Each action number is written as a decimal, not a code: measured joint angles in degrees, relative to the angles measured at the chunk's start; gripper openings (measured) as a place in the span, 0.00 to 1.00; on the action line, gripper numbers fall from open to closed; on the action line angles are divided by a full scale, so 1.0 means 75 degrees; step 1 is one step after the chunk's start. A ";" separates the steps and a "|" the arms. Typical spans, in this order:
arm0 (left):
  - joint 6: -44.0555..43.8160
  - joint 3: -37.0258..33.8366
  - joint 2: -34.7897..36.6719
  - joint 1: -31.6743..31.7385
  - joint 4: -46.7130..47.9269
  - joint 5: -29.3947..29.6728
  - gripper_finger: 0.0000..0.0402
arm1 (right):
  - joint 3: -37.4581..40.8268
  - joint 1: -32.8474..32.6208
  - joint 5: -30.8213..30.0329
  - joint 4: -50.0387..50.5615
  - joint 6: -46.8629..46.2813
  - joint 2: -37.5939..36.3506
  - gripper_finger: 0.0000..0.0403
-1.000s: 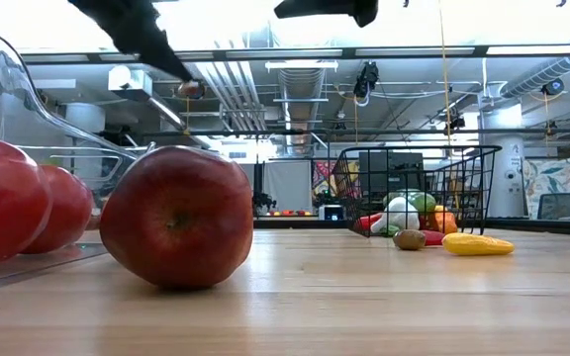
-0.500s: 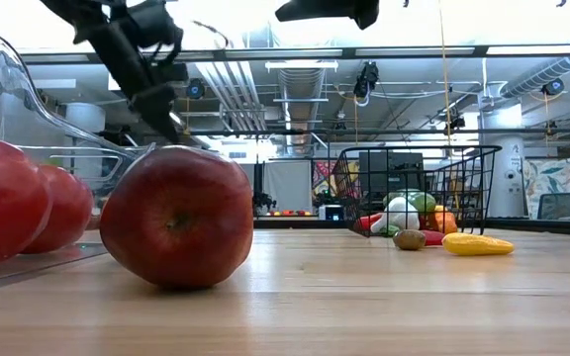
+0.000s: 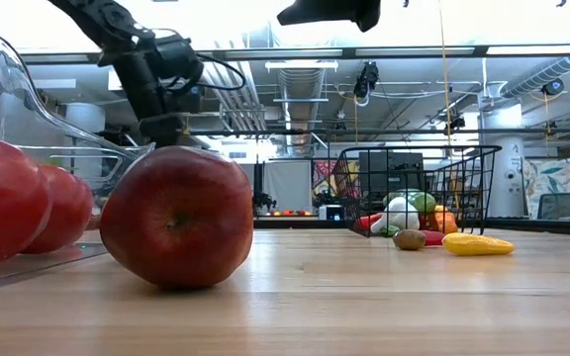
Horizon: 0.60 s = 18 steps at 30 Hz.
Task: Sort produce into baskets
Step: Put the mushroom into the white bin, then put the red apple into the transparent bin
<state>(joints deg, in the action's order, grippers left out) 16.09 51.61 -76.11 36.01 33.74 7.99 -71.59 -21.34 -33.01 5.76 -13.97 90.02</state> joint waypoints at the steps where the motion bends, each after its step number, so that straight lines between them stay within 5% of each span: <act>1: 0.0041 0.0073 -0.0082 0.0000 0.0052 0.0000 0.01 | 0.0002 -0.0003 0.0002 0.0000 -0.0022 0.0000 0.57; 9: 0.0126 0.0401 -0.0376 0.0006 0.0203 0.0041 0.02 | 0.0017 -0.0006 0.0064 0.0017 -0.0150 0.0000 0.61; 18: 0.0099 0.0403 -0.0376 0.0012 0.0209 0.0058 0.19 | 0.0017 -0.0020 0.0064 0.0127 -0.0281 0.0000 0.65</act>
<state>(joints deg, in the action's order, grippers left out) 16.84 54.63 -78.94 36.10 35.31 8.43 -71.46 -21.50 -32.53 6.71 -16.08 90.02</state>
